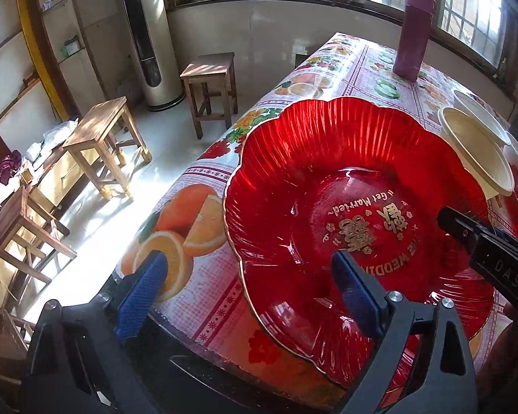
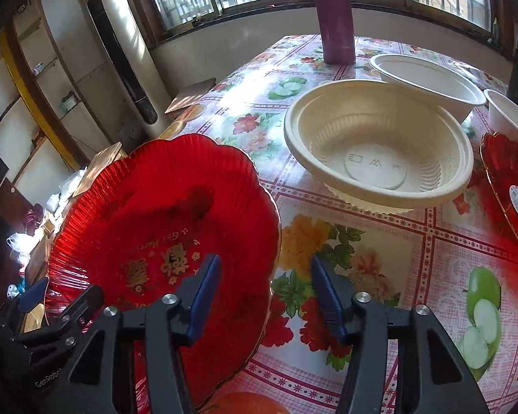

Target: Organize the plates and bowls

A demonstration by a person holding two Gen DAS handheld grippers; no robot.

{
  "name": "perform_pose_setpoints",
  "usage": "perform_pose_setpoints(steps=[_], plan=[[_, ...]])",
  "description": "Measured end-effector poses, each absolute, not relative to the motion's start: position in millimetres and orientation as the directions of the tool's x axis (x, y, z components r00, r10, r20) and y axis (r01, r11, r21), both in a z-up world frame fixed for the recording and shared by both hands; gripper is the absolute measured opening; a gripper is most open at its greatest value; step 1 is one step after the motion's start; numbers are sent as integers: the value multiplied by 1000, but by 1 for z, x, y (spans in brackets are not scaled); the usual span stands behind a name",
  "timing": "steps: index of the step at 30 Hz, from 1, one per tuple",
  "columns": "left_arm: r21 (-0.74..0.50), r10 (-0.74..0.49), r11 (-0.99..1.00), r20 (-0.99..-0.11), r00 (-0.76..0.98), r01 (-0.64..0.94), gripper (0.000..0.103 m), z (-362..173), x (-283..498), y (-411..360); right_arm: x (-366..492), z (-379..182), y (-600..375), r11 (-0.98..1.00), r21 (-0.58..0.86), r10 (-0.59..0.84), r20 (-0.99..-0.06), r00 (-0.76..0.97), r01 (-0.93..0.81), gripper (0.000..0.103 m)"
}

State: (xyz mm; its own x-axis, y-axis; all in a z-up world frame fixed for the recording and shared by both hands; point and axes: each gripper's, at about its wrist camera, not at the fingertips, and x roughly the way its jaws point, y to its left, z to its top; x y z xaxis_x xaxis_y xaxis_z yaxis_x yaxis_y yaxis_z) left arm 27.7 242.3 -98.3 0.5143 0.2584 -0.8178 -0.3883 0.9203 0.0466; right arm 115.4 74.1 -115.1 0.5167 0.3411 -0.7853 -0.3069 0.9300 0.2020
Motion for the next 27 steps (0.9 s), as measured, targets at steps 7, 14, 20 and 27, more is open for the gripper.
perform_pose_setpoints(steps=[7,14,20,27], plan=[[89,280,930,-801,530,-356,45,-97,31,229,111,-115,77,907,246,397,-772,497,-343,14],[87,270,935,-804,530,-345,38,-97,25,225,107,-115,69,899,287,422,-768,482,-330,12],[92,269,935,-812,518,-341,39,-95,11,218,80,-113,61,895,272,422,-771,477,-353,12],[143,348,904,-793,500,-402,74,-88,-30,226,65,-104,41,877,307,456,-774,438,-370,39]])
